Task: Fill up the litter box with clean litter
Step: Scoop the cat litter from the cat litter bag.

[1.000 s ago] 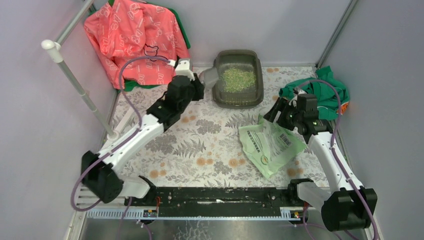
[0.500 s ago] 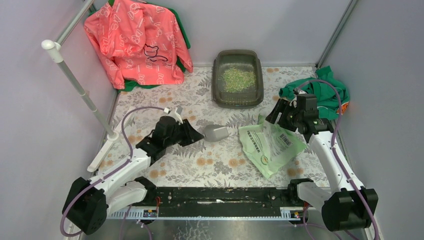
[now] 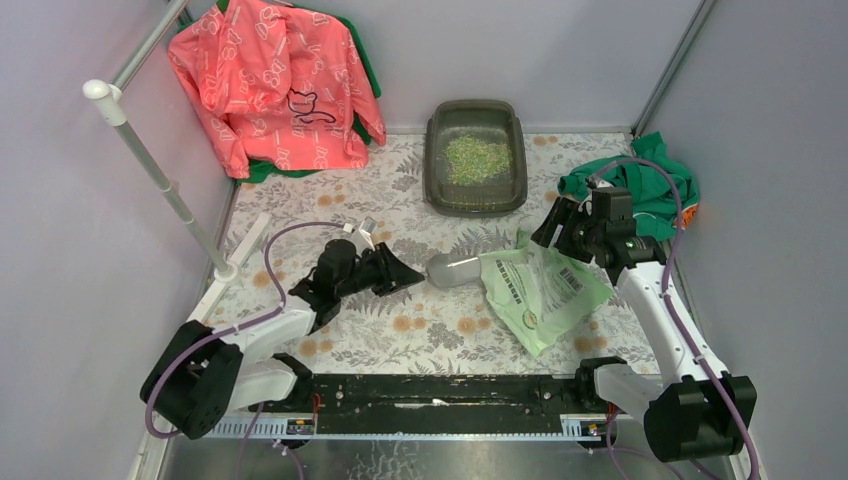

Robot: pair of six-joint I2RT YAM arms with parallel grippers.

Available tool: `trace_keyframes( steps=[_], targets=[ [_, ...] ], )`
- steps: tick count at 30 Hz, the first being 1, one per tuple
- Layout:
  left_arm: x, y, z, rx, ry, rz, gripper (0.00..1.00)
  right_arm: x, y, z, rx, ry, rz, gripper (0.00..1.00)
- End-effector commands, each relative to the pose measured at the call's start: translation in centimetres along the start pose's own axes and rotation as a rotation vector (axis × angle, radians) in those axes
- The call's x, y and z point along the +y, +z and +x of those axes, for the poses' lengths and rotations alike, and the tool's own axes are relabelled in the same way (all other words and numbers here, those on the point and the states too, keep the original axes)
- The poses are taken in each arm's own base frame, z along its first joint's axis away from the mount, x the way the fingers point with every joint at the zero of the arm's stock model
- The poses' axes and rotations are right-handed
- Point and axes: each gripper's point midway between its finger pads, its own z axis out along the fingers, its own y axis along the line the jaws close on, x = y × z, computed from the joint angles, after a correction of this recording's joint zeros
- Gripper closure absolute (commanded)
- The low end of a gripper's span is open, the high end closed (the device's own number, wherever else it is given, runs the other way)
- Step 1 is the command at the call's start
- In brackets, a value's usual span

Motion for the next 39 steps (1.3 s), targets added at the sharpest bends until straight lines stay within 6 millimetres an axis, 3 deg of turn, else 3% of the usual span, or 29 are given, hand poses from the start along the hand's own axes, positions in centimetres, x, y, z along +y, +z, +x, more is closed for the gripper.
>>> trace_keyframes(
  steps=[1,16,21,26,34,39],
  targets=[
    [-3.6,0.1,-1.0,-0.028,0.025,0.178,1.00,0.2,0.3,-0.3,-0.021,-0.010,-0.008,0.24],
    [-3.6,0.9,2.1,0.047,-0.024,0.237,1.00,-0.2,0.8,0.2,-0.018,-0.009,-0.004,0.23],
    [-5.5,0.8,2.7,0.065,-0.029,0.339,1.00,-0.5,1.2,0.1,-0.026,-0.003,0.006,0.23],
    [-7.0,0.6,2.1,0.038,-0.023,0.383,1.00,-1.0,1.4,-0.4,-0.053,0.008,0.039,0.22],
    [-7.5,2.7,1.5,0.017,-0.038,0.351,1.00,-2.7,3.6,-1.5,-0.056,0.063,0.097,0.21],
    [-6.6,5.1,3.1,0.054,-0.020,0.251,1.00,-4.2,4.9,-2.2,-0.055,0.105,0.130,0.21]
  ],
)
